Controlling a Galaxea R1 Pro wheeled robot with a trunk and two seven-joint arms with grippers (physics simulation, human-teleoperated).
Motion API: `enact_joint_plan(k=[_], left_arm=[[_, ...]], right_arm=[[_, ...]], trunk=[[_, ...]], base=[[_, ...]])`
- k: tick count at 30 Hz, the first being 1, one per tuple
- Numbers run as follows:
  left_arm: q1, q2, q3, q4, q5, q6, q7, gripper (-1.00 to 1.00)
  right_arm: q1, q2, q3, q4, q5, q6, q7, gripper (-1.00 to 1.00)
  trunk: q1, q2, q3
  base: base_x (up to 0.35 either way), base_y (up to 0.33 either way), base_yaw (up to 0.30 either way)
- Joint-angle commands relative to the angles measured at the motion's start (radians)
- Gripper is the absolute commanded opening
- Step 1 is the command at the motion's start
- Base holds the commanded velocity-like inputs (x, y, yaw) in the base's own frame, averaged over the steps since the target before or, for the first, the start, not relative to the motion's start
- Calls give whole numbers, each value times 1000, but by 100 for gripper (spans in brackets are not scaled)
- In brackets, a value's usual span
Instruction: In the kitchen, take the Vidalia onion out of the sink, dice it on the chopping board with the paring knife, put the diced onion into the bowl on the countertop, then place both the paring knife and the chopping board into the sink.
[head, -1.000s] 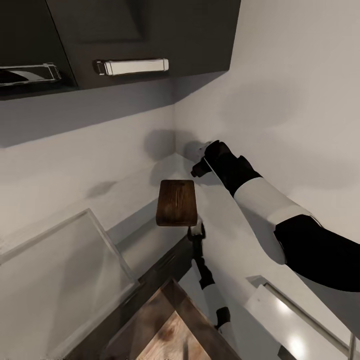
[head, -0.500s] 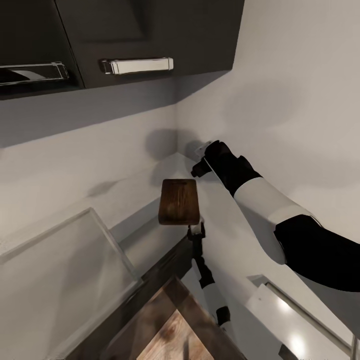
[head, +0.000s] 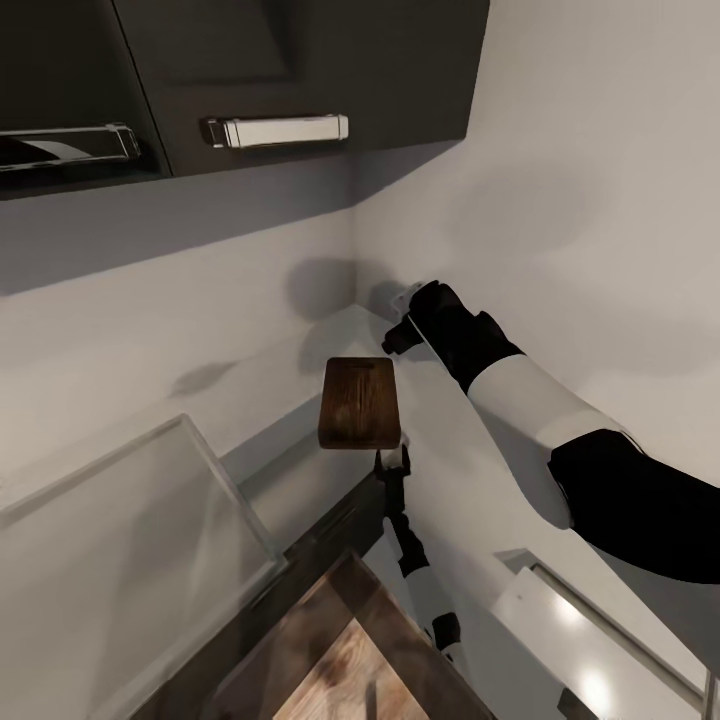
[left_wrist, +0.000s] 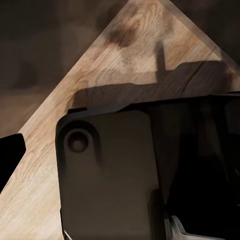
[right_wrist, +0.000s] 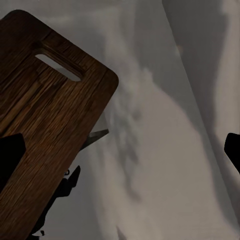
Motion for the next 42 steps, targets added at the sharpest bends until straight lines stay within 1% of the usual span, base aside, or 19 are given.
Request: enact_joint_plan(k=[1,12,31,34,36,38,42], left_arm=[[0,0,-1,-2,1,-1,-1,100],[0,1,0,-2,1,-1,-1,100],[0,1,0,-2,1,-1,-1,100],[0,1,0,-2,1,-1,-1,100],[0,1,0,-2,1,-1,-1,100],[0,1,0,-2,1,-1,-1,100],[0,1,0,-3,1,-1,-1,100]], right_arm=[[-1,0,2,0,11,3,8,100],[0,0,2,-1,11,4,8,100],[-3,0,-9,0,12,-4,9,100],[-30,0,-10,7,11,-3,-10,100],[-64,0,-10,18,11,-1,-30,100],[-116,0,-10,46,10,0,-54,100],[-165,0,-11,66,9,0,-68,100]], trunk=[[1,-2,-2],[1,-2,-10],[1,-2,-11],[1,-2,-11],[1,-2,-11],[1,-2,-11],[1,-2,-11]], base=[[0,0,5],[0,0,70],[0,0,3],[0,0,0],[0,0,0],[0,0,0],[0,0,0]])
